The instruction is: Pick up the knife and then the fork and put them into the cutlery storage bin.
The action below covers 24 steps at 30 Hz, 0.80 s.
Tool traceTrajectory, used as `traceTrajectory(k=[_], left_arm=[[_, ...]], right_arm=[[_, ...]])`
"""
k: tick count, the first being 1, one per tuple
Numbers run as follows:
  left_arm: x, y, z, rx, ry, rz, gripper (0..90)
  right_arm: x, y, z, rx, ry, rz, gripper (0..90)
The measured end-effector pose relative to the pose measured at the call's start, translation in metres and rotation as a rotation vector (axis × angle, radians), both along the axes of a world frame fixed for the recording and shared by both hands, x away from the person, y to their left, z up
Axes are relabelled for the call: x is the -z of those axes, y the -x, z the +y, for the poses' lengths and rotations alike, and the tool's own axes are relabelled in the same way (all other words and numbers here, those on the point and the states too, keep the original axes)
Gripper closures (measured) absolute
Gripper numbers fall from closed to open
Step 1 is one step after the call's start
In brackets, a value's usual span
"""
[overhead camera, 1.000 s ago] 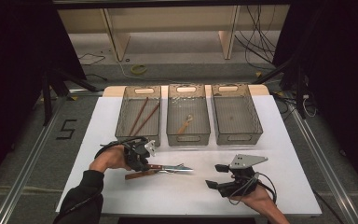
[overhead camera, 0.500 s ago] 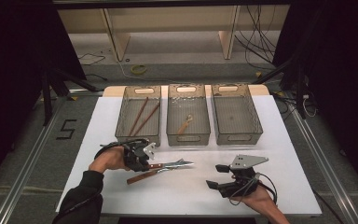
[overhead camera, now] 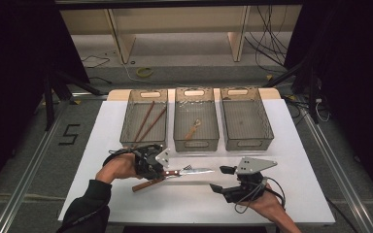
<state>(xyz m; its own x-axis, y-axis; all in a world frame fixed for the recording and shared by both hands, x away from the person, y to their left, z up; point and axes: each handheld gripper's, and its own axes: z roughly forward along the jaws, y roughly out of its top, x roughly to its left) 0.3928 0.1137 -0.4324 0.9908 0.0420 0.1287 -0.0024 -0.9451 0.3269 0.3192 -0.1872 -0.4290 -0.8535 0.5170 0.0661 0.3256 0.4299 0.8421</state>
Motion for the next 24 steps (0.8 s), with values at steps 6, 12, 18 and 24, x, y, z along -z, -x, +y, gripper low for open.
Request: traceTrajectory(k=[6,12,18,24], left_arm=[[0.0,0.008,-0.015,0.029,-0.01,0.021,75.0],[-0.003,0.014,-0.025,0.047,-0.009,0.029,75.0],[-0.003,0.016,-0.029,0.045,0.002,0.078,75.0],[-0.004,0.017,-0.034,0.032,-0.005,0.118,75.0]], right_arm=[[-0.004,-0.001,0.025,-0.055,0.095,-0.069,31.5],[0.007,0.001,0.056,-0.137,0.216,-0.139,34.9],[0.019,0.007,0.075,-0.194,0.362,-0.247,39.1],[0.028,0.011,0.087,-0.216,0.466,-0.338,46.4]])
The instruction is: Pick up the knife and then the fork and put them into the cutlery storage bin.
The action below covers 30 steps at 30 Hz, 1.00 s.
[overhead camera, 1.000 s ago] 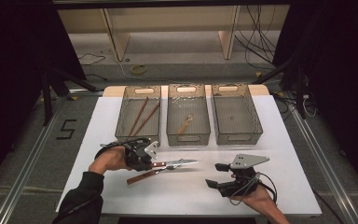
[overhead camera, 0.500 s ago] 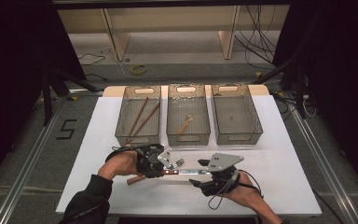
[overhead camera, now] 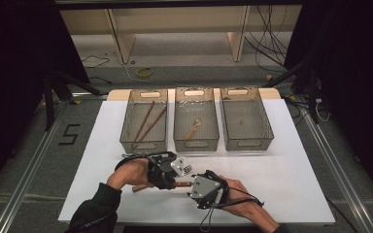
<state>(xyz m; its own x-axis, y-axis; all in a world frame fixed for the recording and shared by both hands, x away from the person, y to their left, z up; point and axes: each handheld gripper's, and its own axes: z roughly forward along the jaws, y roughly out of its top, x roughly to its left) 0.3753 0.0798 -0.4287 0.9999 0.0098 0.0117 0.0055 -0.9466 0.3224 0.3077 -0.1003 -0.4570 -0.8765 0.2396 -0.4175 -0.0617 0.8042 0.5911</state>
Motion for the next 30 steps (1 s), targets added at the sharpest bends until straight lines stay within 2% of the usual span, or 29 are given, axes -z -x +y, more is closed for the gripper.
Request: traceTrajectory(k=[2,4,14,24,30], left_arm=[[0.0,0.0,-0.001,-0.007,0.004,0.009,75.0],[-0.001,0.0,-0.001,-0.009,0.002,0.015,75.0],[-0.001,0.003,-0.008,-0.01,0.006,0.059,74.9],[-0.002,0.002,-0.009,-0.01,0.013,0.084,74.9],[0.0,0.001,-0.011,-0.012,0.011,0.105,74.7]], right_arm=[[0.002,0.001,0.002,-0.019,0.046,-0.034,48.7],[0.003,0.002,0.004,-0.023,0.065,-0.048,51.5],[0.009,0.004,0.011,-0.042,0.1,-0.099,62.3],[0.012,0.006,0.012,-0.061,0.127,-0.124,72.3],[0.013,0.007,0.013,-0.082,0.145,-0.129,75.0]])
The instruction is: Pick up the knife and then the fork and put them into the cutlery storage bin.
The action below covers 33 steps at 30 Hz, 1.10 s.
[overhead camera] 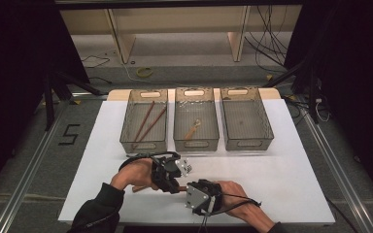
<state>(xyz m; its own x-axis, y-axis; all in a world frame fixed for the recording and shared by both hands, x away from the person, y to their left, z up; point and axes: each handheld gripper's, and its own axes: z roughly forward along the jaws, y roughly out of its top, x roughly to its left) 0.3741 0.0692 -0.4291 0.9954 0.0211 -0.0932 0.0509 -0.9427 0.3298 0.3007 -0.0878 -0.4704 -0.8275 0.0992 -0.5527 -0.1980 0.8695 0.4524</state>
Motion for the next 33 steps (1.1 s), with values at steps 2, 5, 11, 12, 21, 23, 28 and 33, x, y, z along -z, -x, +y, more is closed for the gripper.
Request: traceTrajectory(k=[2,5,11,12,21,23,28,33], left_arm=[[0.001,0.0,0.0,0.003,-0.002,0.004,74.4],[0.001,-0.001,0.0,-0.001,0.007,0.011,73.4],[0.001,-0.003,0.002,-0.025,0.018,0.016,69.8],[0.001,-0.003,0.002,-0.029,0.024,0.013,68.3],[-0.014,-0.003,0.013,-0.089,0.115,-0.087,45.2],[-0.017,-0.003,0.018,-0.111,0.138,-0.103,41.5],[-0.021,-0.002,0.035,-0.194,0.205,-0.155,33.9],[-0.024,-0.006,0.055,-0.298,0.263,-0.207,29.4]], right_arm=[[0.001,0.001,0.0,-0.007,0.01,-0.001,75.8],[0.002,0.002,-0.001,-0.031,0.031,-0.007,77.3],[0.001,0.001,-0.002,-0.04,0.022,0.002,77.8],[0.0,0.0,-0.004,-0.041,0.04,-0.001,77.8],[-0.001,-0.003,-0.009,-0.009,0.0,0.013,77.8],[-0.003,-0.004,-0.012,0.012,-0.021,0.017,77.8],[-0.005,-0.008,-0.019,0.032,-0.034,0.018,77.8],[-0.008,-0.014,-0.028,0.071,-0.06,0.024,77.8]])
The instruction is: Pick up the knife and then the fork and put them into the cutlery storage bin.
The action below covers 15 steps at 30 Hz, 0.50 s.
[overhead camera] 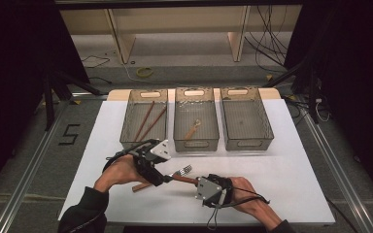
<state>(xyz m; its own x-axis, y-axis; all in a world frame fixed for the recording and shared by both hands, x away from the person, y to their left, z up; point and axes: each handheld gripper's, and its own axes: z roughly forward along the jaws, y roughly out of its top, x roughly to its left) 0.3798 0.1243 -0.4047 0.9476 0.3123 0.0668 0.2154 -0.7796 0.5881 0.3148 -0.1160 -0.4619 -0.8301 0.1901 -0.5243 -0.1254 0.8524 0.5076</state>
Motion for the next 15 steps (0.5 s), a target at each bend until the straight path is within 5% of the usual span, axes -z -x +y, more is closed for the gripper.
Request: traceTrajectory(k=[15], left_arm=[[0.024,-0.006,0.038,-0.203,0.098,-0.004,23.7]], right_arm=[[-0.01,-0.021,-0.027,0.106,-0.082,0.015,77.8]])
